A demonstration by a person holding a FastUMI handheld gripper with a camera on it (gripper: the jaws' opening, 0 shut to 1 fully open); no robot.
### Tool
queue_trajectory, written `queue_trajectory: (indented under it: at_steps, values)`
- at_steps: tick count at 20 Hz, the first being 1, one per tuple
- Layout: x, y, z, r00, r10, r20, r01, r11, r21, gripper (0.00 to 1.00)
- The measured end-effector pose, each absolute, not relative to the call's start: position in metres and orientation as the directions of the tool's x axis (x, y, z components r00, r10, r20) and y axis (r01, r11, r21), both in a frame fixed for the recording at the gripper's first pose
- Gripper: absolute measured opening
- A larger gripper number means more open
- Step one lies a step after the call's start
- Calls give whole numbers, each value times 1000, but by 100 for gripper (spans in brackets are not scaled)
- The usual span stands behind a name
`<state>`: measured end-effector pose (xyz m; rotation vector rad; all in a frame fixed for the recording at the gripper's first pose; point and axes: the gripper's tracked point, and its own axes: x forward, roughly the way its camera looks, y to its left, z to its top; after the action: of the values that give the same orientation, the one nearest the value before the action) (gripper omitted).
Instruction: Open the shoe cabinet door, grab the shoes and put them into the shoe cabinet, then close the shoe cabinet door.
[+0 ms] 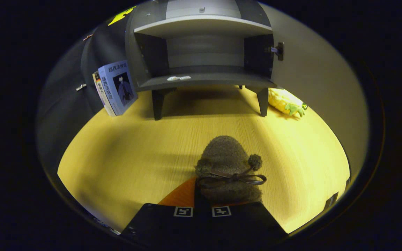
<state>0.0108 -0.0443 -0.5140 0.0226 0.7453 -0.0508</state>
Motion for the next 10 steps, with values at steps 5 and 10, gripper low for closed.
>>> queue_trajectory:
  at_steps: [5, 10]
  values:
    - [44, -38, -411, 819, -37, -573, 36, 999, -13, 5]
    - [81, -20, -306, 886, -16, -464, 10, 1000, -16, 5]
